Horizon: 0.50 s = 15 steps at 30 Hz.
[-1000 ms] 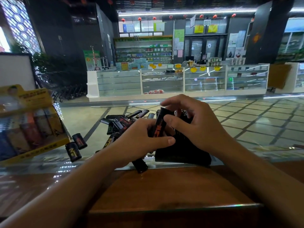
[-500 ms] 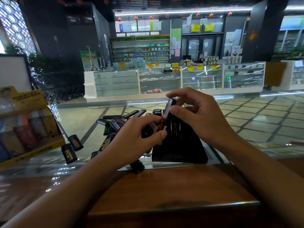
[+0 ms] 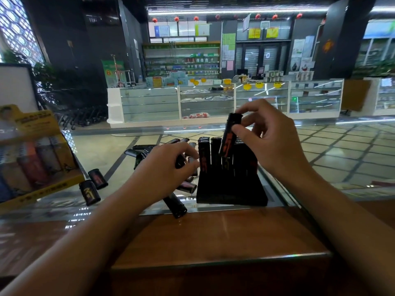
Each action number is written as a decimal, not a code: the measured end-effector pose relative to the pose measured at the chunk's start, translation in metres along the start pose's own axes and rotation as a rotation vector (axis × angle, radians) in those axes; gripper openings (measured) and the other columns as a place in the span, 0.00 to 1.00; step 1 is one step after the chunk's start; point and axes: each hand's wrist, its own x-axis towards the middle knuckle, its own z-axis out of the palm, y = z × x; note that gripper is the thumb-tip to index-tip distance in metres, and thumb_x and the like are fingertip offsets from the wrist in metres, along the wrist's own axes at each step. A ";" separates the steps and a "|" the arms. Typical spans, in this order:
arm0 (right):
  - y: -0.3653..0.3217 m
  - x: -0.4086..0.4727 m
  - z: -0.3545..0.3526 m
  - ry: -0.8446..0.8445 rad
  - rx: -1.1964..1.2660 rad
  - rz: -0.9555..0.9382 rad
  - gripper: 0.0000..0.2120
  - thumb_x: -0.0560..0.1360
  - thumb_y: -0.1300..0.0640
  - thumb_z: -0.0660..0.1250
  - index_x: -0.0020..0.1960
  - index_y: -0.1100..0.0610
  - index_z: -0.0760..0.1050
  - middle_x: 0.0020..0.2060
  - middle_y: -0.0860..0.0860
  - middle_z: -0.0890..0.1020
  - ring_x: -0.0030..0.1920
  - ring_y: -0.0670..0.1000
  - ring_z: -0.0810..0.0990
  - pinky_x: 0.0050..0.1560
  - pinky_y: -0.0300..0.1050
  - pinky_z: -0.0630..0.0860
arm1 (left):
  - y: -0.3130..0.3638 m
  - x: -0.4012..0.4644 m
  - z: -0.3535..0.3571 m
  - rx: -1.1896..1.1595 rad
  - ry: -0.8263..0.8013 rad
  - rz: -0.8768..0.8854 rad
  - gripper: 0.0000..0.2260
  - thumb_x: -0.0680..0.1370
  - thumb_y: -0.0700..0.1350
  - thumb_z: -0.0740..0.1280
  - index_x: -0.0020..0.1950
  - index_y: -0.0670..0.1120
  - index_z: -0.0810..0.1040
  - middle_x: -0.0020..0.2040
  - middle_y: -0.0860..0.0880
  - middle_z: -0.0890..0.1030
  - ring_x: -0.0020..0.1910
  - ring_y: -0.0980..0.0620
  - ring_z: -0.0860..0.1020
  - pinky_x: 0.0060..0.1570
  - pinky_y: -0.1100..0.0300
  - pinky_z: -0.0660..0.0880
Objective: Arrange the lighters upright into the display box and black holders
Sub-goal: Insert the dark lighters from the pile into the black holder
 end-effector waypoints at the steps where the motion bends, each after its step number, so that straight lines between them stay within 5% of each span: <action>1: 0.000 -0.001 0.001 -0.003 -0.027 -0.010 0.10 0.75 0.54 0.73 0.54 0.50 0.76 0.41 0.42 0.82 0.32 0.47 0.76 0.33 0.38 0.74 | -0.001 0.000 0.000 0.051 -0.032 0.001 0.01 0.77 0.53 0.69 0.48 0.60 0.78 0.39 0.58 0.79 0.37 0.59 0.78 0.39 0.61 0.74; 6: 0.003 -0.003 0.008 -0.021 -0.097 -0.039 0.10 0.74 0.51 0.73 0.52 0.48 0.75 0.43 0.39 0.82 0.32 0.47 0.75 0.36 0.49 0.77 | -0.003 -0.001 0.002 0.171 -0.214 -0.004 0.05 0.74 0.59 0.71 0.46 0.59 0.81 0.41 0.60 0.80 0.39 0.61 0.78 0.44 0.53 0.80; 10: 0.004 -0.005 0.019 -0.089 -0.229 -0.105 0.10 0.74 0.48 0.73 0.52 0.49 0.75 0.39 0.35 0.78 0.34 0.38 0.74 0.38 0.43 0.71 | -0.002 -0.003 0.000 0.159 -0.260 0.021 0.05 0.74 0.58 0.71 0.46 0.59 0.82 0.41 0.59 0.80 0.40 0.60 0.78 0.46 0.53 0.80; 15: -0.002 -0.007 0.031 -0.157 -0.404 -0.267 0.11 0.73 0.51 0.74 0.51 0.52 0.76 0.41 0.45 0.72 0.43 0.46 0.69 0.48 0.48 0.62 | -0.004 -0.005 -0.004 0.130 -0.279 0.010 0.07 0.73 0.59 0.72 0.47 0.58 0.83 0.41 0.57 0.81 0.40 0.59 0.78 0.46 0.54 0.79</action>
